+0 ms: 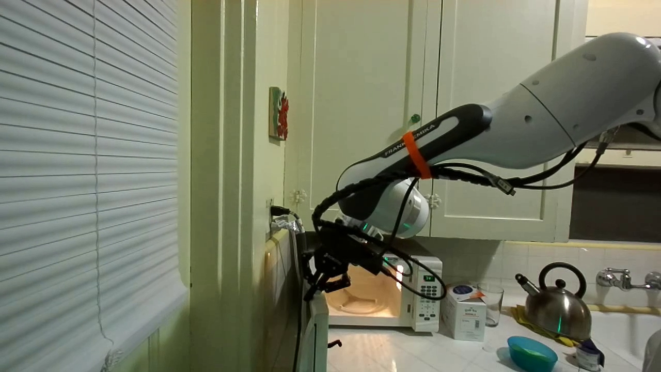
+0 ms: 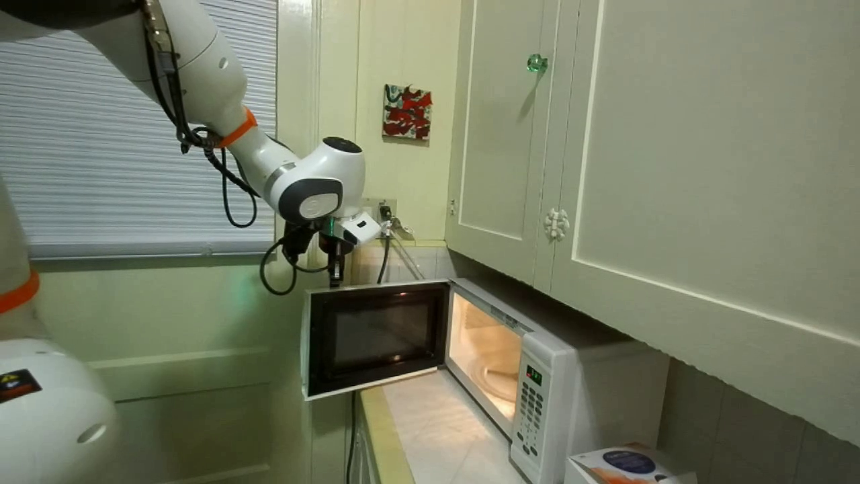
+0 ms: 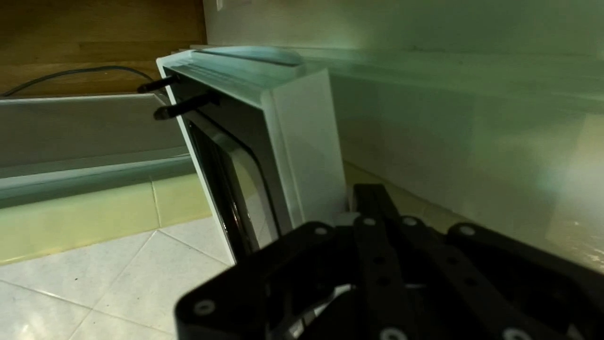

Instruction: Close the microwave door.

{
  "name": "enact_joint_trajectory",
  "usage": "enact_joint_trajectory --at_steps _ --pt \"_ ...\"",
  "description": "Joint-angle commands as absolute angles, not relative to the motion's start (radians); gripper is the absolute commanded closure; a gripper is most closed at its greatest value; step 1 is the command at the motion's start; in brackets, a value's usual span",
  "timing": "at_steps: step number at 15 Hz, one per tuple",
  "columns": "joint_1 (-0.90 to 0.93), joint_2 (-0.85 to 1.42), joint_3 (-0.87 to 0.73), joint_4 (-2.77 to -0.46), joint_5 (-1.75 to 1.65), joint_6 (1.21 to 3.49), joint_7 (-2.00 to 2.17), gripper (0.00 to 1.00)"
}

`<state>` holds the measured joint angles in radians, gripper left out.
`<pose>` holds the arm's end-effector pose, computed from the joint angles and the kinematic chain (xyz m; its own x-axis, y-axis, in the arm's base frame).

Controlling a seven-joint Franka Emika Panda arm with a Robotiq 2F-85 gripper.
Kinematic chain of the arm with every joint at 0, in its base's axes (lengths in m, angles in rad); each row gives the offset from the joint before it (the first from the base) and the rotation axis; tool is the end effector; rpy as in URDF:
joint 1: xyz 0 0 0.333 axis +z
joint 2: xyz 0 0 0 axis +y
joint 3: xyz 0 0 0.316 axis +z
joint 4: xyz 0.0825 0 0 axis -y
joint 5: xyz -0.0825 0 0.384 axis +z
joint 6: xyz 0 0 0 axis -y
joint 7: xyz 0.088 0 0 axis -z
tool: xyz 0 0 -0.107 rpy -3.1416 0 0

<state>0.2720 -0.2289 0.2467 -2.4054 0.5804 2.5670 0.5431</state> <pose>0.4307 0.2391 0.4381 0.8956 -0.4431 0.0382 -0.3691 -0.7884 -0.4922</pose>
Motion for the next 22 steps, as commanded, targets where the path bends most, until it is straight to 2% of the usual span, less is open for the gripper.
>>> enact_joint_trajectory --at_steps 1,15,20,22 --pt "0.253 -0.245 0.256 -2.442 0.56 2.571 0.555 1.0" --pt "0.018 -0.455 0.183 -2.573 0.243 2.464 0.687 1.0" --pt "-0.105 -0.475 0.104 -2.616 0.161 2.505 0.647 1.0" --pt "-0.093 -0.445 0.1 -2.584 0.186 2.485 0.641 0.99"
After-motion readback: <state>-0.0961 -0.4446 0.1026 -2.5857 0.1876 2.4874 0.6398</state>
